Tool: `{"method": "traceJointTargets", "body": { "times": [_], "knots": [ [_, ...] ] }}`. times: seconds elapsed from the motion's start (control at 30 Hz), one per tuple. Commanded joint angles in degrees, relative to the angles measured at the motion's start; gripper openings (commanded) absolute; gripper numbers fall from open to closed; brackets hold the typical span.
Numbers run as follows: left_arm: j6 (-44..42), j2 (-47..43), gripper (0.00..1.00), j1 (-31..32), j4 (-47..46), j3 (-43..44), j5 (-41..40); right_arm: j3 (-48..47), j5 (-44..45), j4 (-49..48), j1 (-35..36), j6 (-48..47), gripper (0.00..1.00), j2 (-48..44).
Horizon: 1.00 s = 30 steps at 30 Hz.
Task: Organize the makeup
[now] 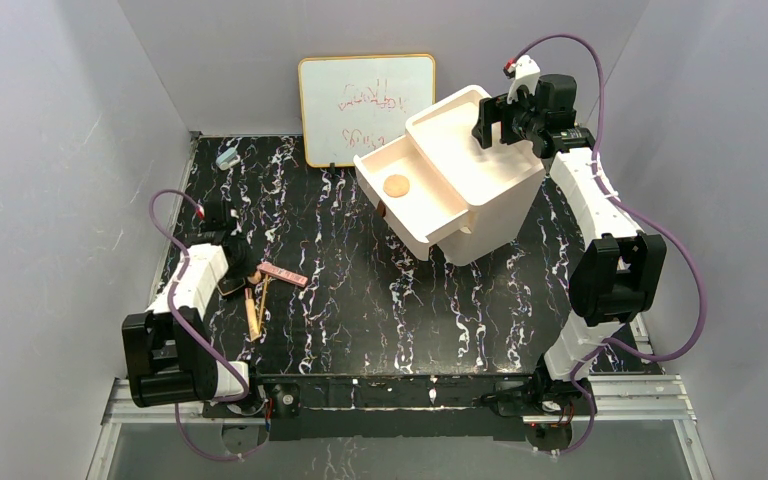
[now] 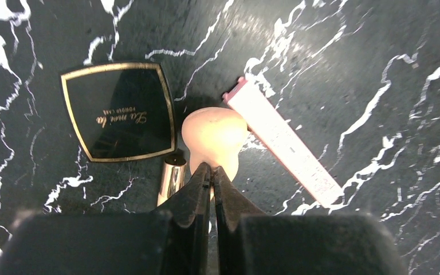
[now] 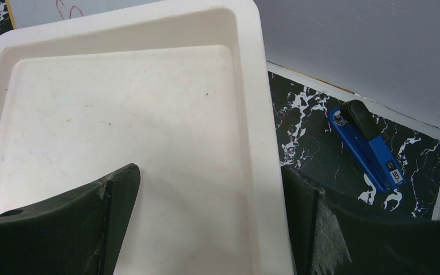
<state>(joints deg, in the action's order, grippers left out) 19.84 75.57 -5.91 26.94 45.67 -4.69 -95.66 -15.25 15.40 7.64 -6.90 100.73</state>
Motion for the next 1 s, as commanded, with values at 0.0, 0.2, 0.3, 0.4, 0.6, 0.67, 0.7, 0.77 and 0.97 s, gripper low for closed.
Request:
{"method": "traceJointTargets", "body": {
  "times": [0.0, 0.2, 0.3, 0.4, 0.6, 0.67, 0.7, 0.77, 0.97],
  "knots": [
    [-0.93, 0.01, 0.0, -0.42, 1.9, 5.79, -0.41, 2.38, -0.71, 3.03, 0.51, 0.93, 0.99, -0.25],
    [-1.9, 1.23, 0.0, -0.42, 4.82, 14.92, -0.37, 2.06, -0.92, 3.22, 0.52, 0.93, 0.99, -0.01],
    [-1.67, 1.6, 0.0, -0.44, 6.21, 20.64, 1.04, 1.8, -1.06, 3.31, 0.53, 0.93, 0.99, 0.07],
    [-1.24, 2.7, 0.0, -0.33, 7.68, 26.32, 3.19, 1.7, -1.51, 3.26, 0.49, 0.93, 0.99, 0.24],
    [-0.59, 5.54, 0.0, 2.42, 7.86, 36.22, 8.46, 0.69, -2.42, 3.66, 0.65, 1.93, 0.99, 0.85],
    [-0.71, 6.93, 0.0, 4.88, 7.71, 39.96, 8.6, 0.27, -2.41, 4.0, 0.87, 1.72, 0.99, 1.06],
    [-0.94, 7.91, 0.0, 7.54, 7.62, 41.79, 7.99, 0.22, -2.27, 4.0, 0.88, 1.67, 0.99, 1.12],
    [-1.42, 9.81, 0.0, 11.11, 7.65, 46.46, 7.69, 0.12, -2.17, 4.05, 0.99, 1.67, 0.99, 1.08],
    [-2.46, 17.66, 0.0, 18.64, 7.72, 58.31, 10.26, -0.46, -2.17, 4.71, 1.3, 1.67, 0.99, 1.38]
  ]
}}
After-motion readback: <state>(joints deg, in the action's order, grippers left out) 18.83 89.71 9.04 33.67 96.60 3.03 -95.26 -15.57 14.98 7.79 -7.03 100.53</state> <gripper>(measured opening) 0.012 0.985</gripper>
